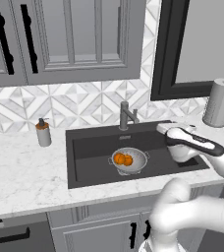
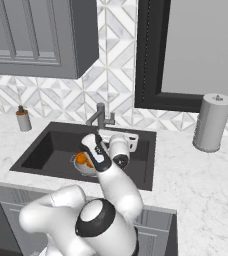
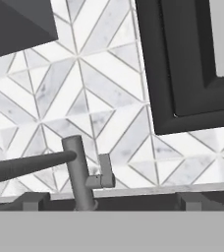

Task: Put the colander in the sink, put the orange, orange in the colander, and turn on the sink faucet and pour water over the colander.

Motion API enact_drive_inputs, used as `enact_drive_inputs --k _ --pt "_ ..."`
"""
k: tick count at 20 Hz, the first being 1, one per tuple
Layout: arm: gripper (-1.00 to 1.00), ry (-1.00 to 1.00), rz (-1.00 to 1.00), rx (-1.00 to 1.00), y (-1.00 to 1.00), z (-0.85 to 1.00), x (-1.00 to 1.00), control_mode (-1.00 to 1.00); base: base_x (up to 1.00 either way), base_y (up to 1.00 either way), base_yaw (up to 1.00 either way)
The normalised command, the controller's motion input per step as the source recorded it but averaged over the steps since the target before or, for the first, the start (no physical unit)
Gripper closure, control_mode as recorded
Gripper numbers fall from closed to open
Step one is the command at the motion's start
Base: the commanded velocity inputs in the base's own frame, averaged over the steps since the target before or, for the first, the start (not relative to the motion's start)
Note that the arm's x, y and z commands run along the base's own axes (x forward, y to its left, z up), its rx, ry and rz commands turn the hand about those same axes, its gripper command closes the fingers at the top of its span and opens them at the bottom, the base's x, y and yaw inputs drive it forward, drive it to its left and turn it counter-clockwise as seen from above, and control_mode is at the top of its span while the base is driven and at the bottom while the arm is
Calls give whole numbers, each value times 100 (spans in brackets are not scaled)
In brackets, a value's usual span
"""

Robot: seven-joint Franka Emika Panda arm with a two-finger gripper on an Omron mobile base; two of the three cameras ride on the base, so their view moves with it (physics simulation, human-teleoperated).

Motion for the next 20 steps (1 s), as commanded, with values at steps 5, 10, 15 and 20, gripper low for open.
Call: enact_drive_inputs --k 5,10,15,20 --pt "-100 -2 0 0 4 0 37 -100 0 0 0" --pt "-100 0 0 0 1 0 44 -100 0 0 0" --pt "-100 0 0 0 0 0 34 -100 0 0 0" --pt "-100 0 0 0 4 0 23 -100 0 0 0"
